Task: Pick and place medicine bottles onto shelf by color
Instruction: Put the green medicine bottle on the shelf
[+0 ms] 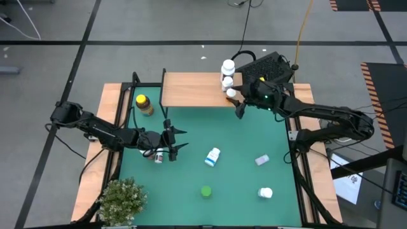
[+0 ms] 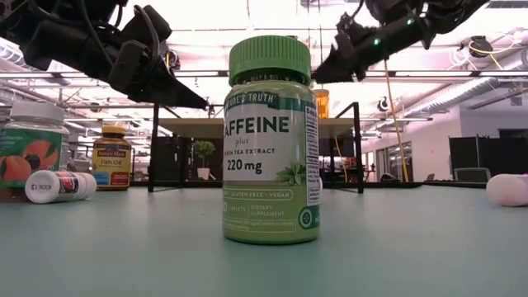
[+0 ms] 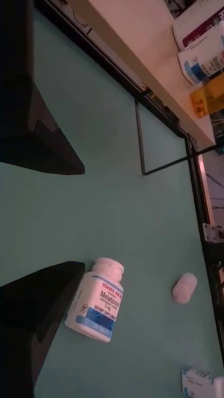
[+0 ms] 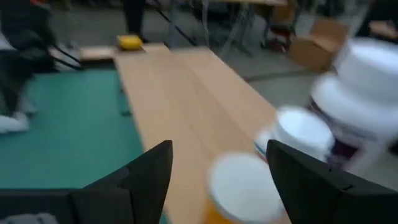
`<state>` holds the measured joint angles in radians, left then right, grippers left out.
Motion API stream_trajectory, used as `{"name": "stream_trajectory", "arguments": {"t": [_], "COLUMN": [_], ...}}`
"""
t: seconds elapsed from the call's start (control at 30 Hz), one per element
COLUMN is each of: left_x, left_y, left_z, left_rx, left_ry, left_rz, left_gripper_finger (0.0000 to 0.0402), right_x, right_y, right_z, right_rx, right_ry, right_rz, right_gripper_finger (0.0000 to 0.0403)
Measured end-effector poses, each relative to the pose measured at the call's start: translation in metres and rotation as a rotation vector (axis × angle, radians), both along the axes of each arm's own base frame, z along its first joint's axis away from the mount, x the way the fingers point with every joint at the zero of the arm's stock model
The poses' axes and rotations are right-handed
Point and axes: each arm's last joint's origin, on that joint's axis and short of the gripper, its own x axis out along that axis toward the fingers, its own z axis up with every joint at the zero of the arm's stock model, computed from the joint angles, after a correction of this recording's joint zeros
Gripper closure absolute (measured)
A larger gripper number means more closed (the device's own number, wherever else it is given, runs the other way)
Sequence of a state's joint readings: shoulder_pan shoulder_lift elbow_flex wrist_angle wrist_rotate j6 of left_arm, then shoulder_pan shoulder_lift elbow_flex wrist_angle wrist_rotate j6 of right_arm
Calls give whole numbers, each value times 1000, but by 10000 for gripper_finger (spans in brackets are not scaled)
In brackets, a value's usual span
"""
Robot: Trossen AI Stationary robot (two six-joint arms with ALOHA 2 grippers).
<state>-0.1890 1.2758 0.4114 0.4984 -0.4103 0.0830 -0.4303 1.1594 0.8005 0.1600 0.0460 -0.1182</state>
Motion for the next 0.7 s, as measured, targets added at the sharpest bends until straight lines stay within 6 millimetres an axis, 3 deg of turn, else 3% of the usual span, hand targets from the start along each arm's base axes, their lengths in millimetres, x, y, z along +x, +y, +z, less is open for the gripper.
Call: {"name": "stream_trajectory", "arguments": {"t": [0.17, 0.3, 0.43, 0.6, 0.7], "left_x": [0, 0, 0, 1, 1], "left_y": [0, 0, 0, 0, 0], "left_z": [0, 0, 0, 2, 3], "left_rx": [-13, -15, -16, -18, -17], "left_ry": [-3, -4, -8, -29, -32], "left_rz": [5, 6, 5, 5, 4], "left_gripper_finger": [156, 156, 156, 156, 156], "right_x": [-8, -8, -4, -6, -6], "right_y": [18, 44, 76, 116, 137], "right_z": [19, 28, 22, 4, -1], "right_rx": [-20, -12, -18, -67, -61], "right_ry": [-91, -125, -48, 133, 146], "right_rz": [47, 148, 196, 124, 137], "right_gripper_finger": [145, 145, 145, 145, 145]}}
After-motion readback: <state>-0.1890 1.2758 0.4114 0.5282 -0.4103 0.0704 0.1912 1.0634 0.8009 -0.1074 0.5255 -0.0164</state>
